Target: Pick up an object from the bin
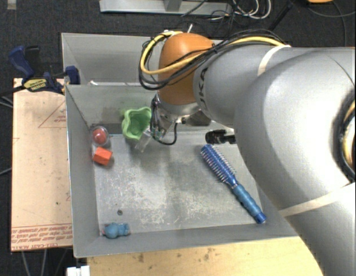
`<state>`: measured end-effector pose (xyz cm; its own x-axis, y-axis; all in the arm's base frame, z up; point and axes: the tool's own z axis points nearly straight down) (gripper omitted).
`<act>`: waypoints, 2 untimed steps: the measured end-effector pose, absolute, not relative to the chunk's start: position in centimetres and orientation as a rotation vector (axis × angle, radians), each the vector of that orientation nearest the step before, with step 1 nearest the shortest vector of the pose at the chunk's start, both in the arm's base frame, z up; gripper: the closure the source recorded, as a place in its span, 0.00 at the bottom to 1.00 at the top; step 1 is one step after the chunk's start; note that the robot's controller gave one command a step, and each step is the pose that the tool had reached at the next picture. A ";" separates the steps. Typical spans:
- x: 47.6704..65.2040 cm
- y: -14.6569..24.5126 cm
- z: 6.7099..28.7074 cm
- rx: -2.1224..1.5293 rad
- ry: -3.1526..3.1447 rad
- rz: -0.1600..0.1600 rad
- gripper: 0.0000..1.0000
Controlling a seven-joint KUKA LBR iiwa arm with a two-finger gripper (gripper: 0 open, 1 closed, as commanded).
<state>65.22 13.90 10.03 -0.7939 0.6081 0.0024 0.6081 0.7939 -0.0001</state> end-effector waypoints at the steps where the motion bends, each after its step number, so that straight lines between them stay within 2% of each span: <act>1: 64.5 16.3 6.9 -1.039 -2.936 0.021 1.00; 2: 63.8 22.4 12.4 -0.798 -3.043 -0.007 1.00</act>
Offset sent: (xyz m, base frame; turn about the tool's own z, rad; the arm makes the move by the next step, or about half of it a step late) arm -0.0020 0.0231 -0.0303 0.0354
